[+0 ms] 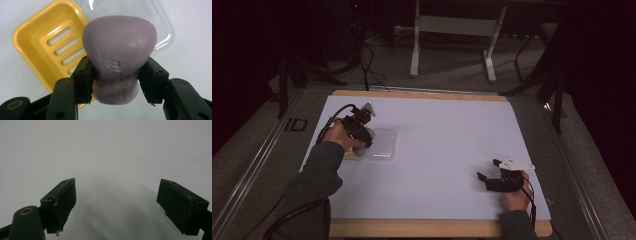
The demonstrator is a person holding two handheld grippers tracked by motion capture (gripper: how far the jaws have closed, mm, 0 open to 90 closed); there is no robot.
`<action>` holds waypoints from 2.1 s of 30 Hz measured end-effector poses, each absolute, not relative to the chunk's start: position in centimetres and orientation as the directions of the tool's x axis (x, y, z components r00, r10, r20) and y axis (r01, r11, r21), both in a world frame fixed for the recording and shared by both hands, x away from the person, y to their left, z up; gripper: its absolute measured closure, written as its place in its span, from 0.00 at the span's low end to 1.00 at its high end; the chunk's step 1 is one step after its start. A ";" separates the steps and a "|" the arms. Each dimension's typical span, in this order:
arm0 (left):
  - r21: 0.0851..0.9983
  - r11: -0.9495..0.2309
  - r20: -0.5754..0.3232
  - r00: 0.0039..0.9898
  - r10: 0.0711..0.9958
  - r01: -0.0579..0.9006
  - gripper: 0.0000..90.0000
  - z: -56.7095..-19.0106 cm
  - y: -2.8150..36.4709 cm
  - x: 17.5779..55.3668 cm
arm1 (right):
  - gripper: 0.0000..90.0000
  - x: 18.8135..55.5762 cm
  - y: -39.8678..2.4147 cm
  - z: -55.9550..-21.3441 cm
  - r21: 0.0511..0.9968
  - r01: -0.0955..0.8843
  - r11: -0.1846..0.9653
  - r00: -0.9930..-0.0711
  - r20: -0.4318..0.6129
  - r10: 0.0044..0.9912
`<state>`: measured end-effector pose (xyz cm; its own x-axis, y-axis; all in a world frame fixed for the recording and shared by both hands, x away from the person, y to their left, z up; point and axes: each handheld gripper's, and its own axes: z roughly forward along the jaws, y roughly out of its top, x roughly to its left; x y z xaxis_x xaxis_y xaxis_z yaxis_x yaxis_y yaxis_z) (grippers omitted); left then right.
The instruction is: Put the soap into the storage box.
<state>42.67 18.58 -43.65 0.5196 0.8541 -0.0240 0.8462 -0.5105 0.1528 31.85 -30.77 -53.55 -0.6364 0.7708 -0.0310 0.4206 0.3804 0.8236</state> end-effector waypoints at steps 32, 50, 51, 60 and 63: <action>0.069 -0.349 -0.003 0.350 0.937 0.935 0.55 -46.4 21.3 45.8 | 0.17 31.9 -30.7 -53.5 0.823 0.418 0.385 -0.639 -0.035 0.768; 0.053 -0.309 -0.004 0.310 0.951 0.950 0.55 -47.4 21.4 46.6 | 0.17 31.9 -30.7 -53.6 0.821 0.418 0.390 -0.641 -0.038 0.767; 0.051 -0.308 -0.004 0.308 0.951 0.950 0.55 -47.5 21.4 46.6 | 0.17 31.9 -30.7 -53.6 0.820 0.419 0.390 -0.641 -0.038 0.767; 0.056 -0.291 0.000 0.291 0.957 0.955 0.55 -48.1 21.7 46.7 | 0.17 31.8 -30.6 -53.6 0.816 0.417 0.401 -0.643 -0.047 0.765; 0.061 -0.286 0.000 0.286 0.958 0.956 0.55 -48.2 21.8 46.7 | 0.17 31.9 -30.6 -53.6 0.815 0.416 0.403 -0.643 -0.049 0.764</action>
